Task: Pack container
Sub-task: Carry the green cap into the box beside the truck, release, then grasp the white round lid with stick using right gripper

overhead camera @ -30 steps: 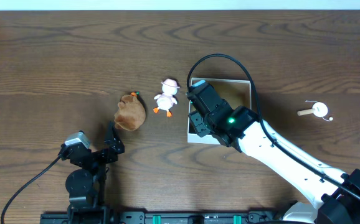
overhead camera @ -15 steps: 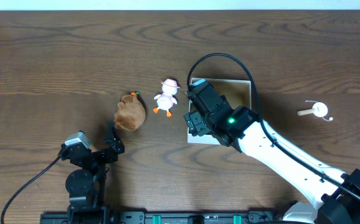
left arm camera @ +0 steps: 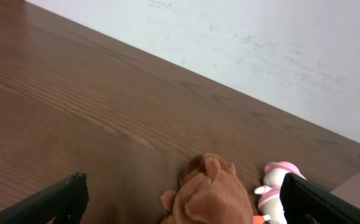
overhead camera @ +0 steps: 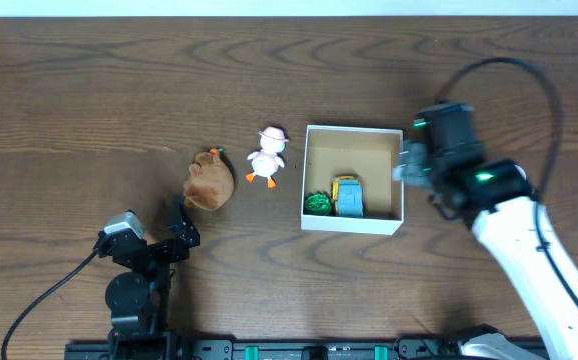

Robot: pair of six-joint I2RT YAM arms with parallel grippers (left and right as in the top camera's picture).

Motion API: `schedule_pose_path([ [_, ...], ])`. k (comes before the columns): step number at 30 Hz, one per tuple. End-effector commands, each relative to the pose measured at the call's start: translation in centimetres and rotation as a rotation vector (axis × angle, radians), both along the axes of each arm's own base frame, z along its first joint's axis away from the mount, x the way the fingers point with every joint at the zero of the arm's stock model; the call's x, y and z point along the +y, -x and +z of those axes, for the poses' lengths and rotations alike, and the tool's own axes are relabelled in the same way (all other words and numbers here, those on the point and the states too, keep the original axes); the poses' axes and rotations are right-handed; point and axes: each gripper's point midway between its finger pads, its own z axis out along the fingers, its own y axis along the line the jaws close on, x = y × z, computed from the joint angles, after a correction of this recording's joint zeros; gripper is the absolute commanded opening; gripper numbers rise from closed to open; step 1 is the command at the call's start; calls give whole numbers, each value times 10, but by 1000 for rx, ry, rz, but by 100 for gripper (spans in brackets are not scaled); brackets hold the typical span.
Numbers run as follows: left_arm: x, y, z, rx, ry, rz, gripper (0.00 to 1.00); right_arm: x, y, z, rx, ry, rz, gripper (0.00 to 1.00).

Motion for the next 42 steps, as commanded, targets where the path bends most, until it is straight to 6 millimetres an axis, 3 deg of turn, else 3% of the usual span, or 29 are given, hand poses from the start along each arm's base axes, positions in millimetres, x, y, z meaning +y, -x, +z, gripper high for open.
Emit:
schedule_pose_path([
  [1,0,1,-18,51,-8,-1,98,-38,1,-7,20,0,-152,78],
  [5,0,1,-18,51,-8,-1,98,-76,2,-26,51,-22,-319,80],
  [9,0,1,-18,51,-8,-1,98,-101,4,-55,60,-81,-493,78],
  [17,0,1,-18,51,-8,-1,98,-124,8,-108,90,-162,-649,75],
  [30,0,1,-18,51,-8,-1,98,-145,-4,-124,52,-138,-723,78],
  [42,0,1,-18,51,-8,-1,98,-160,-7,-157,80,-148,-796,77],
])
